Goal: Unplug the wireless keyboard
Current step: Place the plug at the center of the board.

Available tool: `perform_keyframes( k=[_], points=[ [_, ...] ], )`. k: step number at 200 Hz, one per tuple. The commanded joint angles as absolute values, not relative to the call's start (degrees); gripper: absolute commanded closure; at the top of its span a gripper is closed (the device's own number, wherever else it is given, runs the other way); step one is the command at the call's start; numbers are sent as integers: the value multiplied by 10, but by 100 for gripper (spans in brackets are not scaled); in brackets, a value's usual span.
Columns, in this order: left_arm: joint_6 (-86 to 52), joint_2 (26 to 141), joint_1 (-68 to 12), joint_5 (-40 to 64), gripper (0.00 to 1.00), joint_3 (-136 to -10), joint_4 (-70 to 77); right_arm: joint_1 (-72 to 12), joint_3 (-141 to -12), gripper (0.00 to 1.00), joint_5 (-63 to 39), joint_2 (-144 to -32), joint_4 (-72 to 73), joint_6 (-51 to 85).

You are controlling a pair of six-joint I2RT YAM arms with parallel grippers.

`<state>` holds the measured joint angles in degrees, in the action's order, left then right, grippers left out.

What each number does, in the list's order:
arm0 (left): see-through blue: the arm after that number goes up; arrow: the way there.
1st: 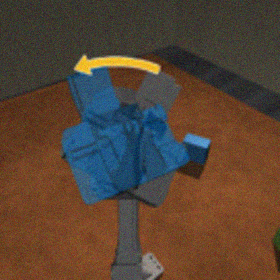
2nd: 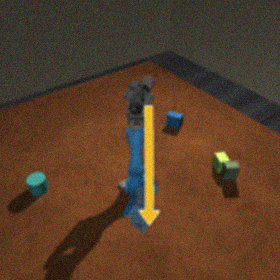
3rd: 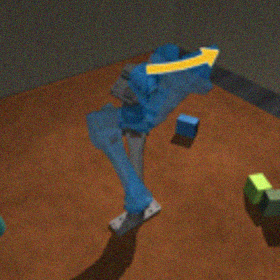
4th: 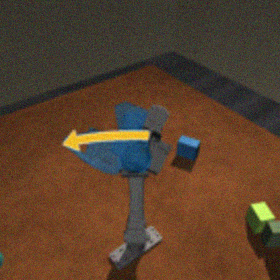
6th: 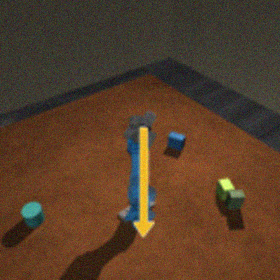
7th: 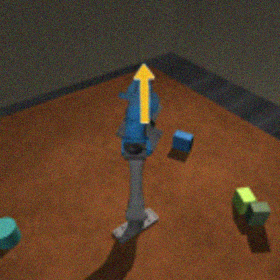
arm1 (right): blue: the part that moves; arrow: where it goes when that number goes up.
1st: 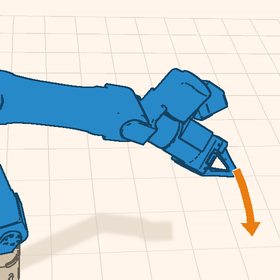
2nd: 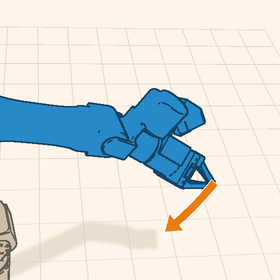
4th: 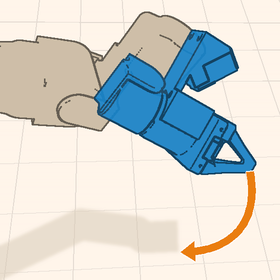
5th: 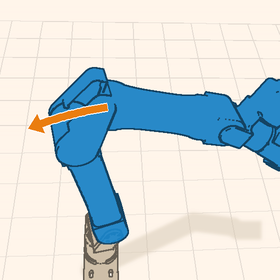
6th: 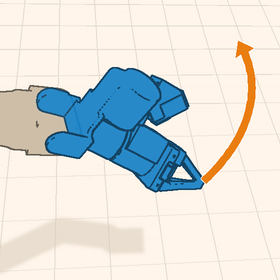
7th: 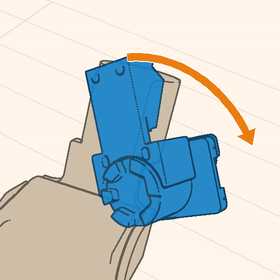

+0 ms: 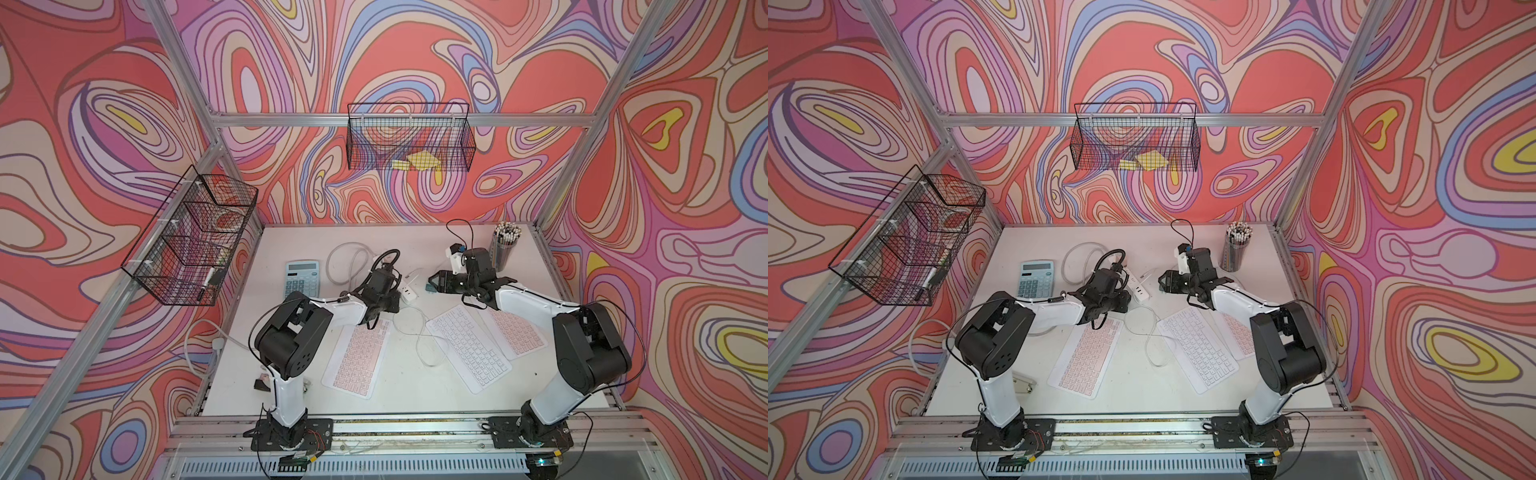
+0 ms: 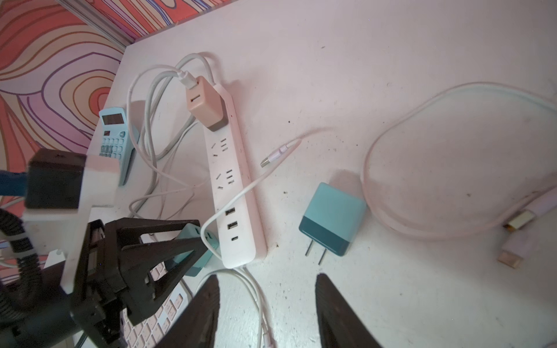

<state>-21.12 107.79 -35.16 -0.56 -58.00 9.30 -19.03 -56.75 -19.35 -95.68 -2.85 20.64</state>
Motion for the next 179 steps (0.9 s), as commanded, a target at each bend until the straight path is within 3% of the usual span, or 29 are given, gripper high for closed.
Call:
perform_keyframes(
  k=[1,52,69,108,179],
  points=[
    [-172,1092,-359,-67,98,-591,93,-195,-550,47,-200,-949,-19,211],
    [-177,1090,-359,-64,66,-595,78,-220,-556,48,-166,-941,-66,171],
    [-179,1080,-358,-56,59,-596,77,-224,-556,50,-153,-937,-81,159],
    [-184,1052,-358,-32,54,-602,60,-242,-564,59,-134,-935,-118,131],
    [-208,961,-358,9,51,-552,33,-299,-596,63,-70,-969,-197,96]
  ],
)
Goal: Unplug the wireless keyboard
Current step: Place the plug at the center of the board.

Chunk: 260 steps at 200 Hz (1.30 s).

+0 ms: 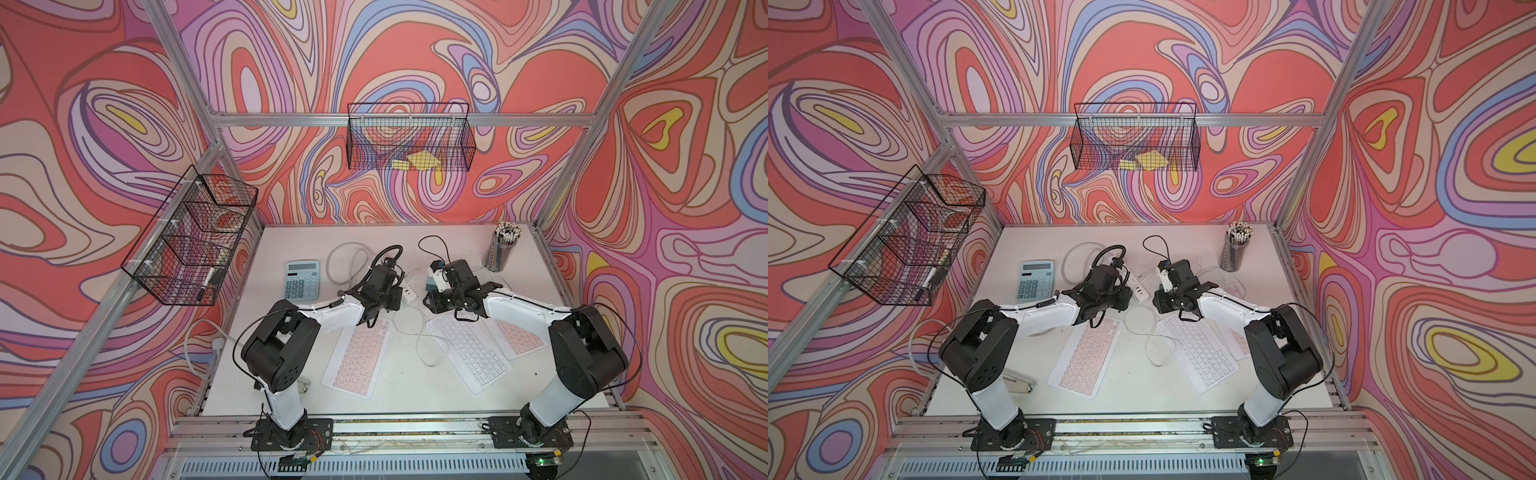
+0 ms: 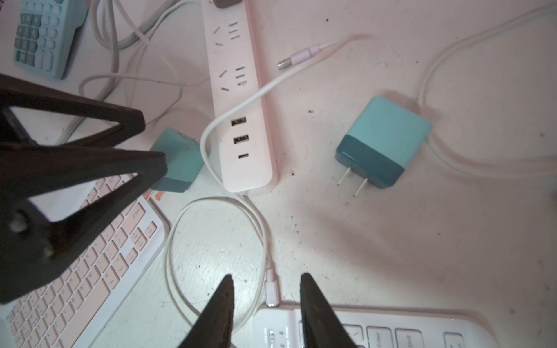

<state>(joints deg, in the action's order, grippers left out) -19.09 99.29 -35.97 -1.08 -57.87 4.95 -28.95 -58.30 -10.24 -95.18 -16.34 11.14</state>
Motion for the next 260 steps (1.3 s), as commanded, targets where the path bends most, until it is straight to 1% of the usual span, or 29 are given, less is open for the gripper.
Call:
perform_keyframes(
  k=[1,71,108,112,134,189,217,238,260],
  points=[
    [-209,960,-358,10,51,-550,33,-299,-596,63,-69,-969,-198,96],
    [-242,890,-358,29,53,-461,58,-319,-607,71,-22,-997,-242,77],
    [-254,883,-358,34,54,-442,74,-336,-610,69,-19,-1012,-238,82],
    [-256,884,-358,36,54,-441,76,-337,-610,68,-19,-1029,-237,83],
    [-259,884,-358,39,54,-439,79,-341,-613,67,-22,-1046,-233,83],
    [-259,883,-358,36,54,-436,76,-353,-623,68,1,-1068,-246,81],
    [-263,889,-358,37,55,-435,79,-357,-625,71,12,-1068,-251,82],
    [-264,892,-358,36,55,-433,79,-358,-622,78,20,-1058,-244,89],
    [-265,894,-358,36,55,-432,78,-358,-630,79,12,-1051,-246,98]
  ],
)
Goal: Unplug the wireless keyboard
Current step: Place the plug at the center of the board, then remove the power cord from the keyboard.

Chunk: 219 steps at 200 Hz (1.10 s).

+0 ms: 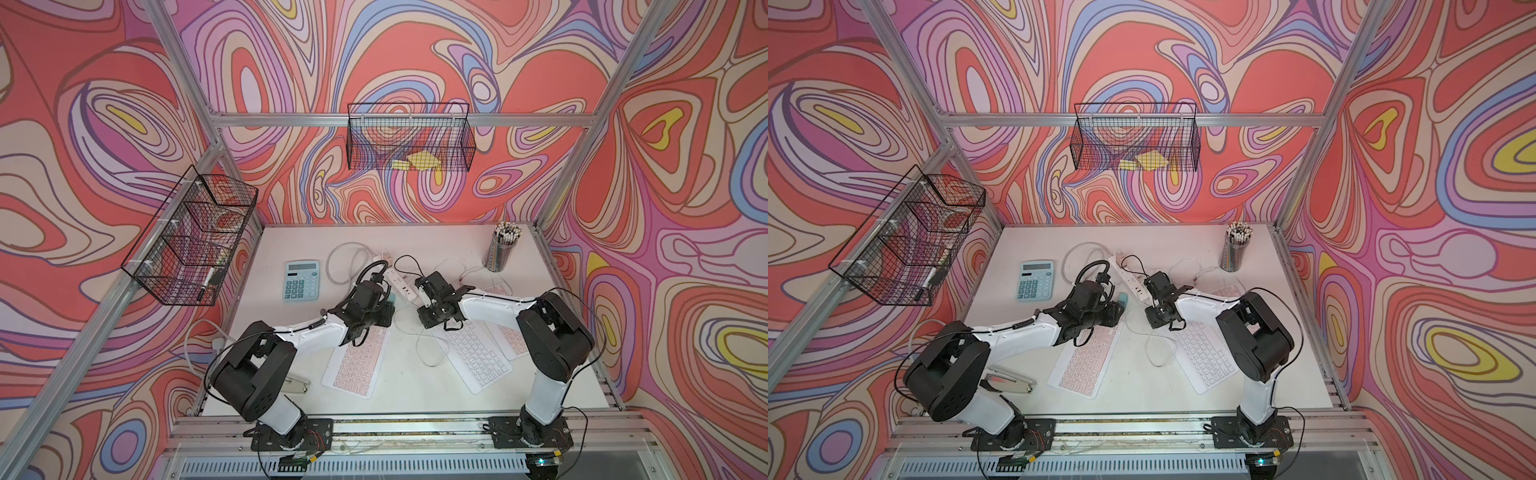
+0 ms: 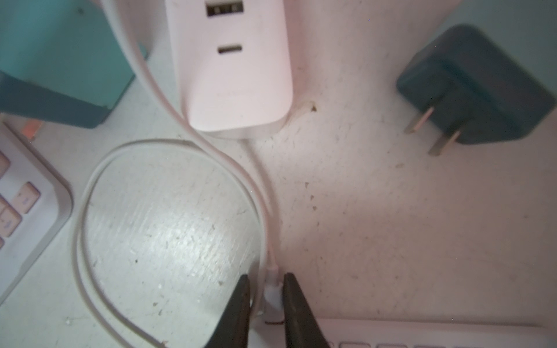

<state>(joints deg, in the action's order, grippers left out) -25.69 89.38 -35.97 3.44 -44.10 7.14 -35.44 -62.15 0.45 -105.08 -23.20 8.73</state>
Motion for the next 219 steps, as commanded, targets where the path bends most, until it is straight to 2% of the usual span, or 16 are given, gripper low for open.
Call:
perform_keyframes(
  k=[1,25,61,172,219],
  points=[
    [-265,894,-358,36,55,-431,78,-358,-629,79,12,-1051,-246,98],
    [-267,894,-358,35,55,-428,82,-358,-632,79,-5,-1043,-244,106],
    [-267,893,-358,37,55,-425,83,-358,-637,70,-19,-1029,-251,105],
    [-269,887,-358,33,55,-417,86,-353,-637,76,37,-1033,-263,84],
    [-272,888,-358,31,55,-416,85,-354,-640,76,9,-1056,-262,83]
  ],
)
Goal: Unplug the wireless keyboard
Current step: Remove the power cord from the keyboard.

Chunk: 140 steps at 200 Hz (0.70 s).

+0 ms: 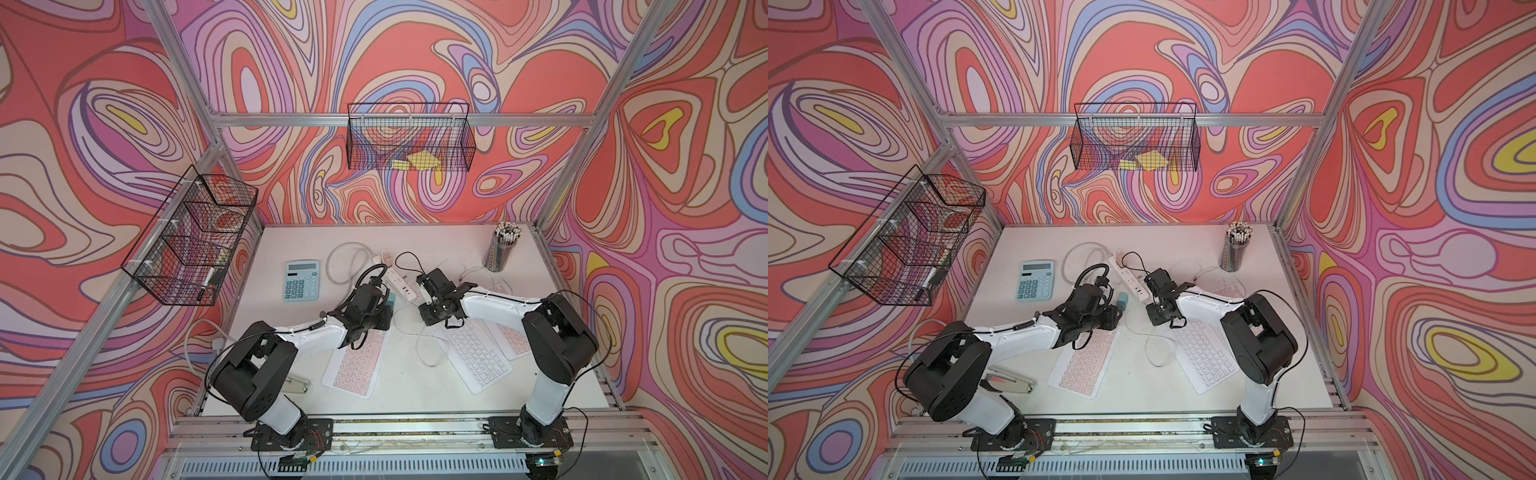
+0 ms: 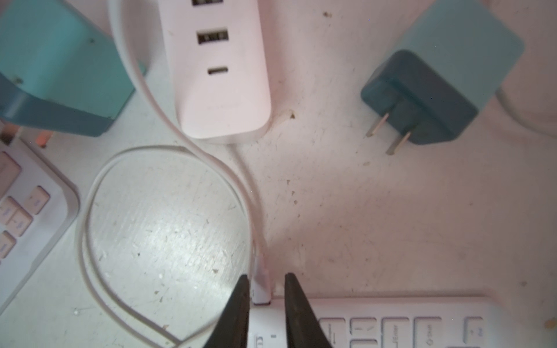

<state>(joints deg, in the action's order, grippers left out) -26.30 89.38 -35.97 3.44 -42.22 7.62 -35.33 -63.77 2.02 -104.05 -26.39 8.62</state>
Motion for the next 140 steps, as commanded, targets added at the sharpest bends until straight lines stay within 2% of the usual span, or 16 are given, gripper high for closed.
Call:
perform_keyframes(
  k=[1,59,115,140],
  points=[
    [-272,889,-358,31,55,-416,86,-354,-640,76,9,-1056,-262,83],
    [-275,889,-358,31,55,-414,88,-354,-634,75,-12,-1074,-264,85],
    [-276,894,-358,33,56,-416,86,-357,-641,62,-23,-1088,-269,87],
    [-275,895,-358,33,56,-417,85,-357,-638,59,-24,-1073,-266,88]
  ],
)
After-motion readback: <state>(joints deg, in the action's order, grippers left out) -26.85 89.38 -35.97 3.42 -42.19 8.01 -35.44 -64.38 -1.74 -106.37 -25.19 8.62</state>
